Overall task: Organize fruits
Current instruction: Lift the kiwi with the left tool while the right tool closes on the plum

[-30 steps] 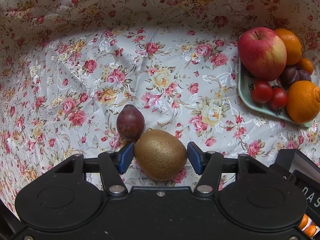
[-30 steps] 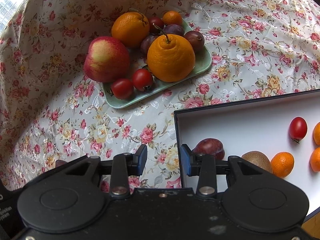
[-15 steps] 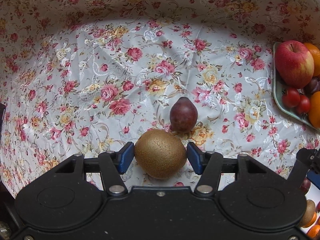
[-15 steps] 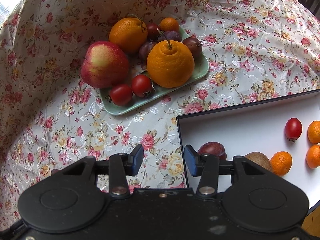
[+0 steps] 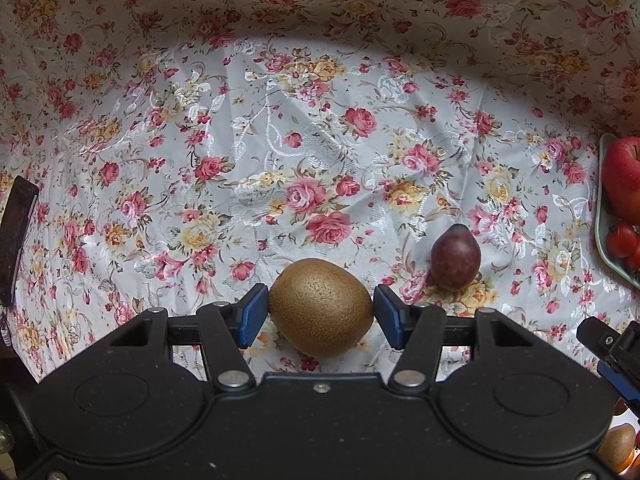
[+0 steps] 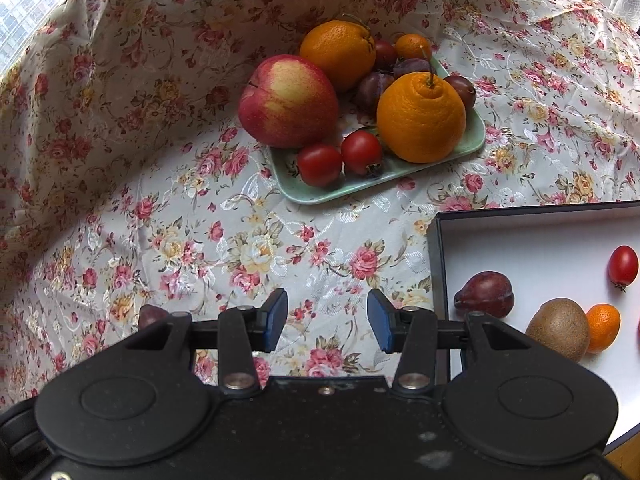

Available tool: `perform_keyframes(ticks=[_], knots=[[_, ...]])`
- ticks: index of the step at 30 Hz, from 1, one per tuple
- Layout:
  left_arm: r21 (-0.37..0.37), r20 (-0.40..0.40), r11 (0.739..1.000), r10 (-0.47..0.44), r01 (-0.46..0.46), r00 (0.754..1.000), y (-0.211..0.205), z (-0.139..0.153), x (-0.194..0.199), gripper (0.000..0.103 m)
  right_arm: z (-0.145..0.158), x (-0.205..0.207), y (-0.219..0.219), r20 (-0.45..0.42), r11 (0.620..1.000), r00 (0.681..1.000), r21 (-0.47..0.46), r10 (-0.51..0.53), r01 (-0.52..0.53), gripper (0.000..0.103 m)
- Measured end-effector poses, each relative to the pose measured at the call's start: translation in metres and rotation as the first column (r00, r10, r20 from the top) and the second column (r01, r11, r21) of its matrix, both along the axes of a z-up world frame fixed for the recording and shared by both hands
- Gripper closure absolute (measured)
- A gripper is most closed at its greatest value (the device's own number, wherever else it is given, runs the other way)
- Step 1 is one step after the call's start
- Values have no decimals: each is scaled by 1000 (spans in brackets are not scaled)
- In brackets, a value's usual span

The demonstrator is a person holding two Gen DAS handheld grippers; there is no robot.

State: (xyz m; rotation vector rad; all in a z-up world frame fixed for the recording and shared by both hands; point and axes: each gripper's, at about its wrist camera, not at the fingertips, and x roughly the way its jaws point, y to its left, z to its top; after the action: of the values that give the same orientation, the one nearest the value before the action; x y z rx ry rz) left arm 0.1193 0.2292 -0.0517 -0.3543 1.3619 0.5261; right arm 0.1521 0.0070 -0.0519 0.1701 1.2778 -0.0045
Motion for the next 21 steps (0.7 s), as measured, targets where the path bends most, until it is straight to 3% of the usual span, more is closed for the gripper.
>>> perform_keyframes(ticks=[11,21], knots=[[-4,0,999,48,-48,999,34,-2,-14,41,-12,-4,45,-34,993,998,110,52,-48,55],[-12,-18,998,54,-54,998,62,-11,-26,41,-23,-2,79,6,987,998,148,61,-62,55]])
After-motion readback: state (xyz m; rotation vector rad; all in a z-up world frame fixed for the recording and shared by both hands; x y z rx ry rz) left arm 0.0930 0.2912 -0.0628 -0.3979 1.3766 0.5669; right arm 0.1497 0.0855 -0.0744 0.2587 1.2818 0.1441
